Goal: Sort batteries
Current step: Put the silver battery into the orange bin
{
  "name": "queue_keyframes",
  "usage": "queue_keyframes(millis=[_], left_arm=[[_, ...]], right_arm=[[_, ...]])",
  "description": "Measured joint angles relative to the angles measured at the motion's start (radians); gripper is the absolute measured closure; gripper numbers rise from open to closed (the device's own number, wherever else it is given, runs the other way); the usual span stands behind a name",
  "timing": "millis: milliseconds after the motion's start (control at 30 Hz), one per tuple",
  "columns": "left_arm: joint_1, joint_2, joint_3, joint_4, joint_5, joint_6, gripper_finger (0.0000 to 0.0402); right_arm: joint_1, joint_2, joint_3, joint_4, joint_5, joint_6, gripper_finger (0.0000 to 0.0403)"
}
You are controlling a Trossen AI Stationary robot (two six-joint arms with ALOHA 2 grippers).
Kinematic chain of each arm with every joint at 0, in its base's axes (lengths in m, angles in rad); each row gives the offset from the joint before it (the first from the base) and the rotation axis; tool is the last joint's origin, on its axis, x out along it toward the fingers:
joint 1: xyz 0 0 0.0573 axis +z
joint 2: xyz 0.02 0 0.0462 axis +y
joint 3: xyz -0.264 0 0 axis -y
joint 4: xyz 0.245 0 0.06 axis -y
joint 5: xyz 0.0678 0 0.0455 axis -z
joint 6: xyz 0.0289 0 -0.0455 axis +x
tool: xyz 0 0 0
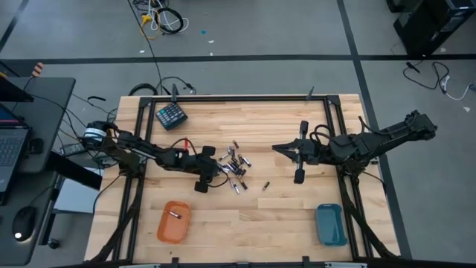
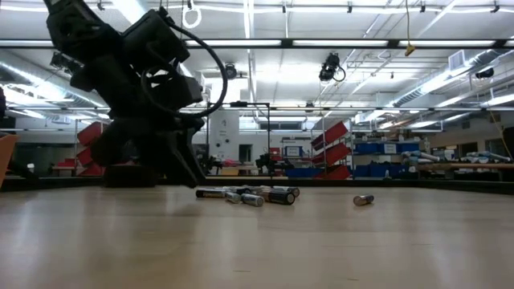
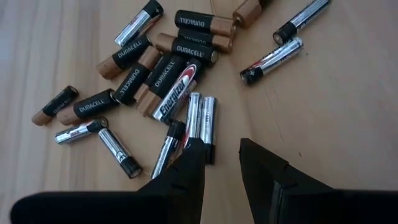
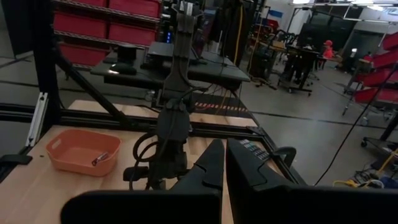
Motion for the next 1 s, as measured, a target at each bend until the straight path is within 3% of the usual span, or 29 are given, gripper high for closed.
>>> queue_keyframes(millis=[833, 1000], left_arm=[[0.0, 0.086, -0.011, 0.108, 0.009, -0.018, 0.0302], [0.0, 0.086, -0.011, 0.1, 0.006, -0.051, 0.0321]], right_arm=[[0.0, 0.0, -0.001, -0.003, 0.0, 0.002, 0.0396], [0.0, 0.0, -0.001, -0.006, 0.0, 0.002, 0.0396]])
